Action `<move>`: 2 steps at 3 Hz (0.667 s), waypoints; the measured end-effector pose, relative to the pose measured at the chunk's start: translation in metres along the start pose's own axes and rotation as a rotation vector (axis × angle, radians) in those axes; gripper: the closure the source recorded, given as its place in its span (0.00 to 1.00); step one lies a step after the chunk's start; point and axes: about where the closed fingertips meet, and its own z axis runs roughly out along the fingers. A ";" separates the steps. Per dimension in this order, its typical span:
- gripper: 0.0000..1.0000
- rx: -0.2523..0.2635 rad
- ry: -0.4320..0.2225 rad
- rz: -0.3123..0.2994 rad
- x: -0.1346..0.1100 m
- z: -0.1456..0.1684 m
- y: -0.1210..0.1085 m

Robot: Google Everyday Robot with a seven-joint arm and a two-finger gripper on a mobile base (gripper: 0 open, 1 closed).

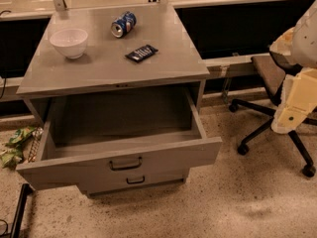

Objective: Place rxbar blueberry into top drawer

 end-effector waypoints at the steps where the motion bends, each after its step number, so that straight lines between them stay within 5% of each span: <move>1: 0.00 0.000 0.000 0.000 0.000 0.000 0.000; 2: 0.00 -0.013 -0.122 0.043 -0.027 0.025 -0.019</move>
Offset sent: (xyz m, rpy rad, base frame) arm 0.1032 0.0766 -0.0398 0.4305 -0.0353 -0.0277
